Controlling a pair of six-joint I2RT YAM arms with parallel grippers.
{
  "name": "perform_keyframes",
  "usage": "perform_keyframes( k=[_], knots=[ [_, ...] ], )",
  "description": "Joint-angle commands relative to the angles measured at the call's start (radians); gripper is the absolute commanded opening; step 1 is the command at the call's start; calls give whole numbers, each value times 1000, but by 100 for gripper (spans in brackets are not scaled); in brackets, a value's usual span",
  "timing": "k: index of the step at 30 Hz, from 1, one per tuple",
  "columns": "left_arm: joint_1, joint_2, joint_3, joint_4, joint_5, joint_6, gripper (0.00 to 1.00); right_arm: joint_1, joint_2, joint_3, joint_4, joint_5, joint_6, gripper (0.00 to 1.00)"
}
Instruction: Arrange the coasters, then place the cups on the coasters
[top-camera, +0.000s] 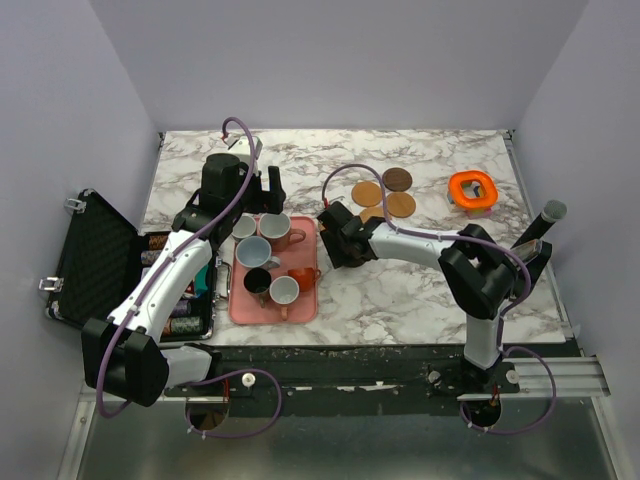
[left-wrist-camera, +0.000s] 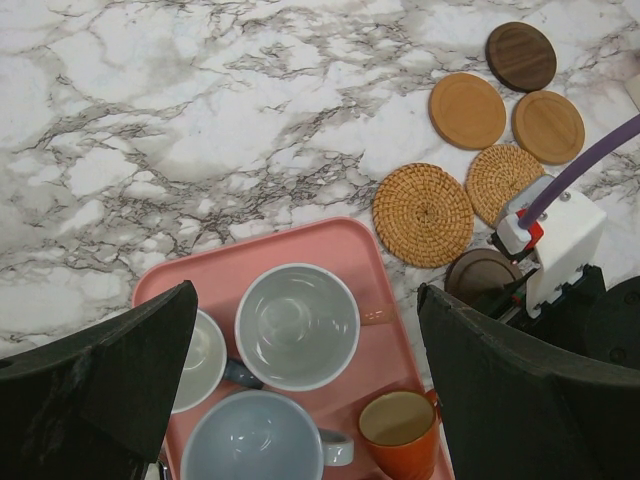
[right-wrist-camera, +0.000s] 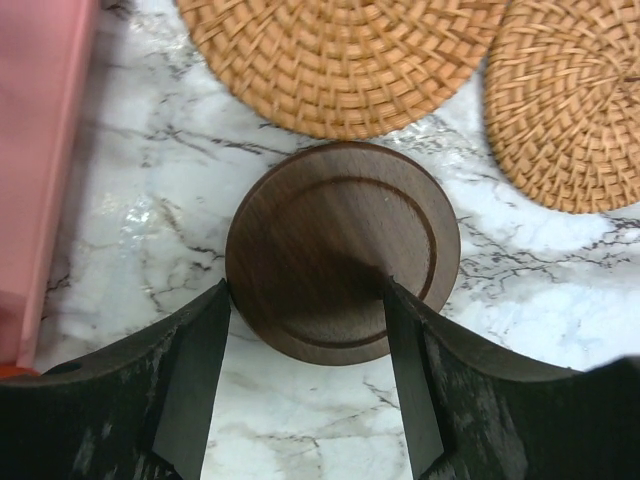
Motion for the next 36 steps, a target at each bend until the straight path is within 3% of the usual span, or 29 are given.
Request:
perform_keyframes(
  k=[1,36],
  knots=[
    [-5,-4,-3,-9,-2,-7,99,-25,14,-40,-30,66,-5,70],
    [-6,-4,-3,-11,-5,-7,99,-63,46,-34,17,68,-21,72]
  ],
)
